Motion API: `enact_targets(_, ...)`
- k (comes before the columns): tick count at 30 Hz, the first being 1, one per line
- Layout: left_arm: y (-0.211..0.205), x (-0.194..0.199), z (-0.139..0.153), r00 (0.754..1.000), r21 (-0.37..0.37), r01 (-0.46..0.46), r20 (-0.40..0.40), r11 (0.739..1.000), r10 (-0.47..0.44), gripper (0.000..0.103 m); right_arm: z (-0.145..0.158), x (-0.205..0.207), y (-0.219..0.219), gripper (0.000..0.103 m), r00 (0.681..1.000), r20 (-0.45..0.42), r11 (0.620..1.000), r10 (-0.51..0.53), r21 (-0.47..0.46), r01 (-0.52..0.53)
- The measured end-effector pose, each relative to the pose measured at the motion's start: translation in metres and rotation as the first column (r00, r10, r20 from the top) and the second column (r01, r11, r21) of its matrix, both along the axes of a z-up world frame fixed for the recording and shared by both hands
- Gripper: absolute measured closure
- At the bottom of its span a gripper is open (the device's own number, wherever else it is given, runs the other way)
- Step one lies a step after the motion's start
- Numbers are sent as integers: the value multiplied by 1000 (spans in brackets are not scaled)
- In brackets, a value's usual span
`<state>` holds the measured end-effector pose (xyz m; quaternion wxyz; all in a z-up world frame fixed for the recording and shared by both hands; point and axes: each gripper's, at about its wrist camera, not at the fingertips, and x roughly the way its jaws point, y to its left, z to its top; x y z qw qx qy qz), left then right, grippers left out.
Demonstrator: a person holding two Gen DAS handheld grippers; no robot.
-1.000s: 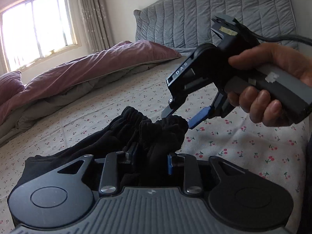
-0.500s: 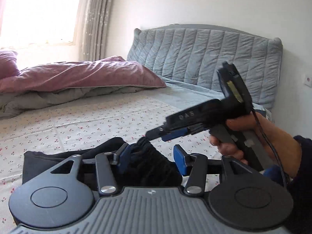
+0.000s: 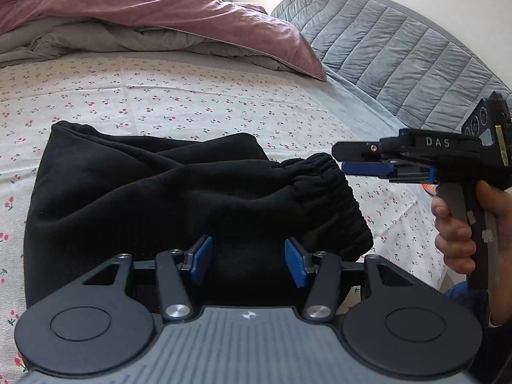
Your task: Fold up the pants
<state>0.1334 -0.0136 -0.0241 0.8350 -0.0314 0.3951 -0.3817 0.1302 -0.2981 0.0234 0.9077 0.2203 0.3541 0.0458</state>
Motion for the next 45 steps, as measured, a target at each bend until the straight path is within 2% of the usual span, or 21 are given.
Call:
enact_targets(3,-18,-9,-9,998,29,54,13,998,-55,53,11,-4,-14,45,998,59,997,-12,80,7)
enact_targets(8,-32,-17,-17,991,69,125,28,990,-128,53,-29,18,-12,45,985,-149,960,89,276,-45)
enact_targets(11,-32,-17,-19,988,70,154,22,986,-156,54,-47,28,-6,45,986,-159,945,44,326,10)
enact_targets(12,-32,-18,-19,986,75,161,27,984,-164,54,-46,31,-3,49,991,-136,957,9,289,31)
enact_targets(14,-32,-21,-19,985,99,165,39,981,-169,54,-45,31,0,91,995,-90,956,-33,287,57)
enact_targets(17,-23,-20,-15,985,67,160,47,985,-163,54,-21,15,9,93,997,83,962,7,271,-29)
enact_targets(19,-19,-20,-13,985,57,162,52,985,-165,53,7,-5,17,93,966,249,974,66,195,-117)
enact_targets(21,-21,-22,-14,982,75,177,47,981,-181,52,15,-10,14,93,959,273,979,72,166,-120)
enact_targets(23,-29,-25,-21,980,124,191,38,974,-197,52,1,2,1,92,991,136,989,-2,148,-19)
enact_targets(24,-32,-28,-22,977,138,198,49,971,-206,52,-17,14,-11,91,997,5,988,-74,139,72)
enact_targets(25,-32,-29,-20,976,142,196,69,970,-207,52,-37,23,-23,84,987,-95,978,-131,151,145)
enact_targets(28,-21,-24,-7,983,80,163,70,983,-169,50,-71,31,-50,78,959,-192,901,-211,342,267)
enact_targets(32,10,-14,9,995,-30,67,80,997,-65,47,-43,21,-43,75,971,-128,943,-202,241,228)
enact_targets(34,22,-8,13,997,-66,14,73,998,-9,47,-22,7,-37,56,977,-39,965,-209,154,213)
enact_targets(36,28,-2,13,997,-79,-47,57,996,51,45,-8,2,-31,47,991,9,987,-133,90,132)
enact_targets(38,29,3,10,993,-72,-104,46,992,108,44,-9,4,-21,48,1000,-19,997,-24,75,26)
enact_targets(39,30,5,8,992,-67,-121,35,990,123,44,-18,10,-10,47,997,-79,999,20,40,-17)
enact_targets(41,28,8,5,987,-50,-160,13,986,161,44,-33,18,1,59,989,-150,999,13,-46,-20)
enact_targets(42,28,10,4,984,-42,-175,6,984,176,44,-40,19,2,78,989,-145,1000,16,-23,-19)
enact_targets(44,33,12,5,977,-39,-211,2,977,212,44,-35,19,0,87,993,-115,1000,1,12,0)
enact_targets(45,40,12,8,971,-49,-237,0,970,237,43,-26,14,0,87,998,-57,1000,-6,-5,6)
